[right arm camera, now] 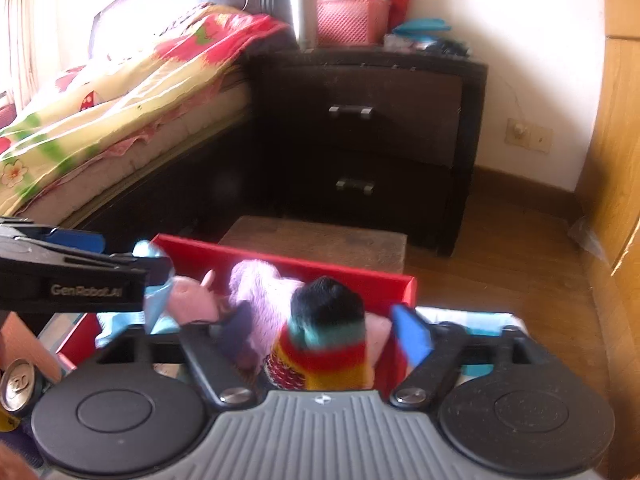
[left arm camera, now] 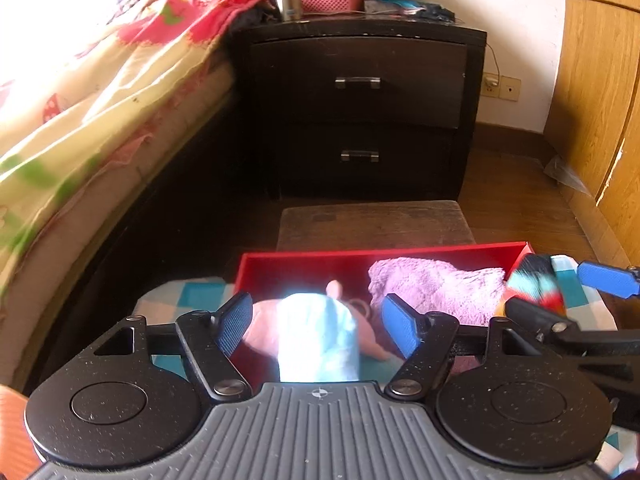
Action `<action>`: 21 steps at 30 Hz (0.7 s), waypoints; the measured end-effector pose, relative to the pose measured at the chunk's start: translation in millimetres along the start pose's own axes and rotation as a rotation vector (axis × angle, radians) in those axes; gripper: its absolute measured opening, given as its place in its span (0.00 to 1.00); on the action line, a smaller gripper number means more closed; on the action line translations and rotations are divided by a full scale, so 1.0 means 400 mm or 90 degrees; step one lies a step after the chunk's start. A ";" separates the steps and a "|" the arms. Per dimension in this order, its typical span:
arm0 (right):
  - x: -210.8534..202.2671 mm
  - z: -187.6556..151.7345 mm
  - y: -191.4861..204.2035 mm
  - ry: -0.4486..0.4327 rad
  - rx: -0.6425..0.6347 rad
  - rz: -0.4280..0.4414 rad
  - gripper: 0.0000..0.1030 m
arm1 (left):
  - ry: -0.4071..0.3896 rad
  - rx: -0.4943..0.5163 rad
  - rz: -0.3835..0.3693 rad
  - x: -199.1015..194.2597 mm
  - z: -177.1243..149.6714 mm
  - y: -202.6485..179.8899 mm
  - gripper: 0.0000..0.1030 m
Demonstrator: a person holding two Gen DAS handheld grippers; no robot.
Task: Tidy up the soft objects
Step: 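Carry the mask with the left while the right carries the sock to the box, then release the mask and the sock into the red box with both grippers, then grasp the white towel with the left while the right grasps the white foam block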
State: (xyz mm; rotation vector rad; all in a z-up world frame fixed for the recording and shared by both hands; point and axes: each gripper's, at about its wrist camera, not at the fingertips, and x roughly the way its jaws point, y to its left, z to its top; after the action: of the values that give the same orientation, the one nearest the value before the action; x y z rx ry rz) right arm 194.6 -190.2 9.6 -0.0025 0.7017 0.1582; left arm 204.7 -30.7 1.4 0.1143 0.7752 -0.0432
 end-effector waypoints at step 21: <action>-0.160 -0.017 0.003 0.039 0.043 0.031 0.56 | 0.105 0.007 -0.075 -0.161 -0.246 0.032 0.71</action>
State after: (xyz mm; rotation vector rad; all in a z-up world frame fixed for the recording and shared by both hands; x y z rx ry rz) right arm 141.9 -198.7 45.7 0.0739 0.7683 0.1811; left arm 91.4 -6.4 -22.2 0.0830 0.9455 -0.1511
